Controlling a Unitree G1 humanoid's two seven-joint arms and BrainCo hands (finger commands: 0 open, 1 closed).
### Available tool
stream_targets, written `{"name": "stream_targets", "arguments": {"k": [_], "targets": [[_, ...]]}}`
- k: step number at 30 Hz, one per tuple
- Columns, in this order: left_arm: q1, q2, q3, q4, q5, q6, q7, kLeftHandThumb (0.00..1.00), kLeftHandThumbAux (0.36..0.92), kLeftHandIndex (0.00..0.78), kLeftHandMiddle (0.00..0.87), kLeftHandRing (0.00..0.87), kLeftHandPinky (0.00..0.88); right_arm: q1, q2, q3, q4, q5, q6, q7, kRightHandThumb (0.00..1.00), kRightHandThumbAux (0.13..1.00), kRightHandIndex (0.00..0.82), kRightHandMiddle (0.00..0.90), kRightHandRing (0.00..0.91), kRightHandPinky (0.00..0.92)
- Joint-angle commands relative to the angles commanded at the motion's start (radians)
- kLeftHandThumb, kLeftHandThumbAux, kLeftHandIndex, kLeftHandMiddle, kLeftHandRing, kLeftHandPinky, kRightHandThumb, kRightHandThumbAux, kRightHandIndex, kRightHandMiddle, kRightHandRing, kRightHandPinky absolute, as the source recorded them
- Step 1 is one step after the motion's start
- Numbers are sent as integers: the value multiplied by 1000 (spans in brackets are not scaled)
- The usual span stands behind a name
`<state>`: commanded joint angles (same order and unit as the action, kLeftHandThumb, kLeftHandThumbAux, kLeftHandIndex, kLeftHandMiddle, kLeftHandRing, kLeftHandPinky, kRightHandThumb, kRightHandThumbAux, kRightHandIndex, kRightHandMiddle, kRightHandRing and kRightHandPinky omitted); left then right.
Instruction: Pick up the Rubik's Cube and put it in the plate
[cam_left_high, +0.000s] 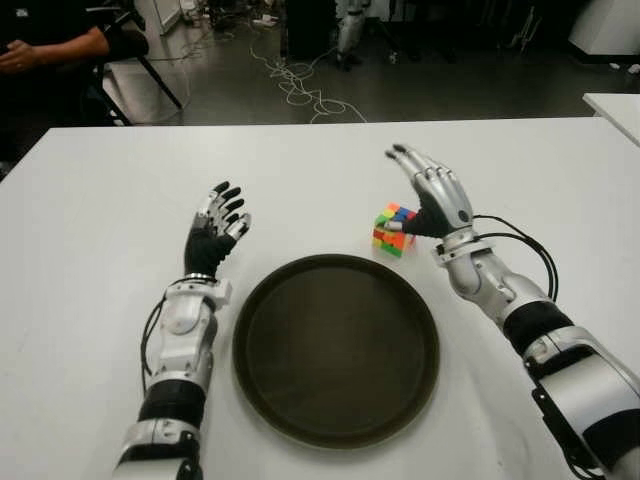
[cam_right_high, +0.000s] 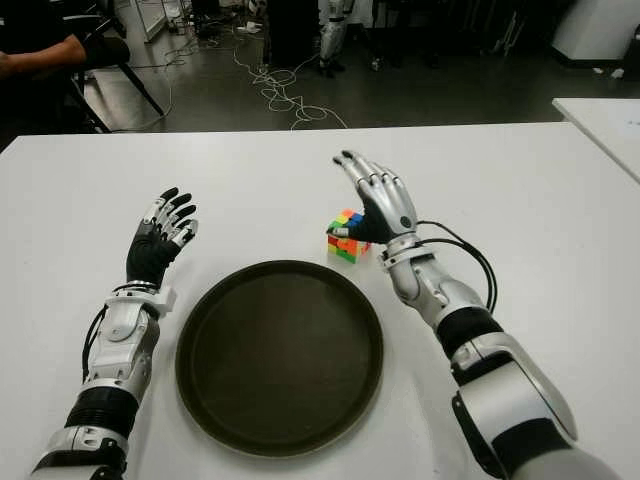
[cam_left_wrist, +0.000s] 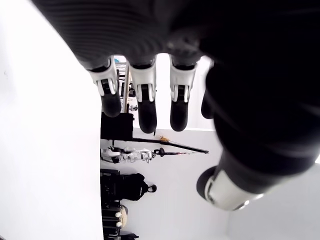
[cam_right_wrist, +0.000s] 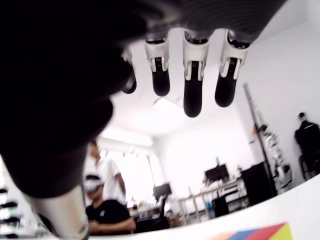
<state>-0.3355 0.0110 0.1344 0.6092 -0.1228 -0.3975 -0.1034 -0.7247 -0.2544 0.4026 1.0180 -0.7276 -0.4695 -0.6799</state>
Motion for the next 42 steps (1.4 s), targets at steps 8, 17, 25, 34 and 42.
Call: {"name": "stream_targets", "arguments": {"k": [8, 17, 25, 34, 42], "targets": [[3, 2, -8, -13, 6, 17, 2, 0, 817, 109, 161, 128, 81, -3, 6, -4, 13, 23, -17, -2, 0, 816, 122, 168, 229, 286], [6, -1, -9, -19, 11, 24, 16, 0, 807, 114, 162, 131, 89, -2, 5, -4, 17, 36, -29, 9, 0, 813, 129, 177, 234, 291], [4, 2, -8, -15, 15, 26, 12, 0, 799, 122, 165, 130, 87, 0, 6, 3, 19, 40, -39, 12, 0, 811, 140, 182, 237, 291], [3, 2, -6, -12, 11, 24, 8, 0, 799, 121, 154, 120, 85, 8, 12, 7, 13, 40, -39, 35, 0, 773, 129, 176, 231, 285], [9, 0, -10, -27, 16, 27, 11, 0, 801, 124, 154, 124, 88, 14, 14, 18, -2, 32, 3, 92, 0, 766, 121, 163, 212, 252]]}}
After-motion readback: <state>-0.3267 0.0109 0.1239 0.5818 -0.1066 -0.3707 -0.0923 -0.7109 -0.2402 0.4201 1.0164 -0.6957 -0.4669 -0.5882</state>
